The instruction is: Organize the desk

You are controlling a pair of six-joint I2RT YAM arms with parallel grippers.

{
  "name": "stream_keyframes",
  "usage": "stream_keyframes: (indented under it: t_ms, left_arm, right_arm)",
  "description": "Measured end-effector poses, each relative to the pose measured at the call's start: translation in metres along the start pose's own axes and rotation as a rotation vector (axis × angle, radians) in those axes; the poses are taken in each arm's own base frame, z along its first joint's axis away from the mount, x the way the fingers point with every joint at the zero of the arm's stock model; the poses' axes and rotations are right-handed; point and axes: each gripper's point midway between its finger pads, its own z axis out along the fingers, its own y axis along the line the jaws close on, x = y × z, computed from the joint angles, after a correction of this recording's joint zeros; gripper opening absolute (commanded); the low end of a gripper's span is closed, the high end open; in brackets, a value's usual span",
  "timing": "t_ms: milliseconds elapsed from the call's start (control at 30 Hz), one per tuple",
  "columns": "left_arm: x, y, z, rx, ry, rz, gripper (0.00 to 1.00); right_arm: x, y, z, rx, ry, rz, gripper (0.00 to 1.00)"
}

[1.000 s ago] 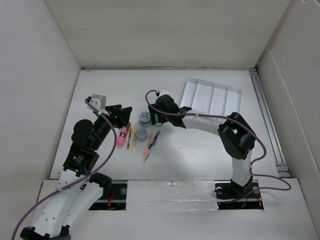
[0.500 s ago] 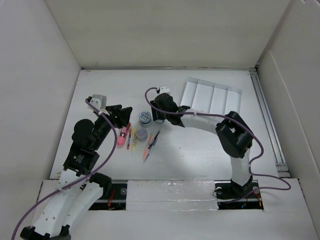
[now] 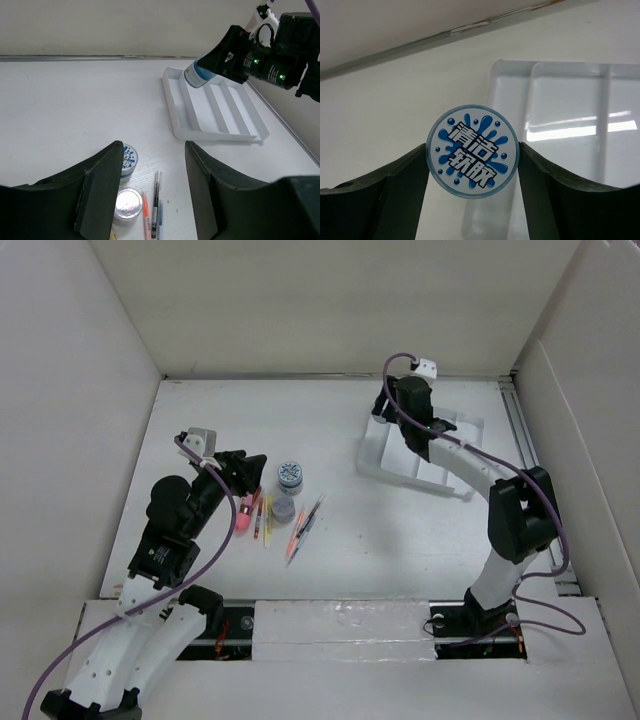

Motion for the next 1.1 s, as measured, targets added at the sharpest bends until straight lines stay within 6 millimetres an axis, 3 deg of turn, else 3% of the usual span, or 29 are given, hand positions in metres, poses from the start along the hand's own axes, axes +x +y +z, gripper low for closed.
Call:
stream_keyframes:
  t_ms: [33, 167, 467, 567, 733, 967, 1100]
  left_arm:
    - [0.000, 0.000, 0.000, -0.001, 0.001, 0.000, 0.48]
    - [0.001, 0.000, 0.001, 0.003, 0.004, 0.000, 0.48]
    - [0.003, 0.000, 0.001, 0.001, 0.012, 0.000, 0.48]
    - [0.003, 0.000, 0.001, 0.002, 0.014, -0.001, 0.48]
    - [0.004, 0.000, 0.001, 0.003, 0.017, -0.001, 0.48]
    - [0.005, 0.000, 0.002, 0.005, 0.021, -0.002, 0.48]
    - [0.006, 0.000, 0.002, 0.004, 0.023, -0.002, 0.48]
  right_arm:
    - [-0.001, -0.001, 0.001, 0.003, -0.001, 0.001, 0.53]
    - [-0.005, -0.045, 0.020, 0.118, -0.012, 0.024, 0.53]
    - [0.025, -0.106, 0.054, 0.291, 0.080, 0.021, 0.54]
    - [0.028, -0.120, 0.053, 0.337, 0.095, 0.028, 0.53]
    - [0.016, -0.141, 0.047, 0.373, 0.057, 0.096, 0.53]
    - [-0.009, -0.202, 0.043, 0.461, 0.013, 0.210, 0.53]
    - [-0.008, -0.216, 0.042, 0.477, 0.015, 0.238, 0.55]
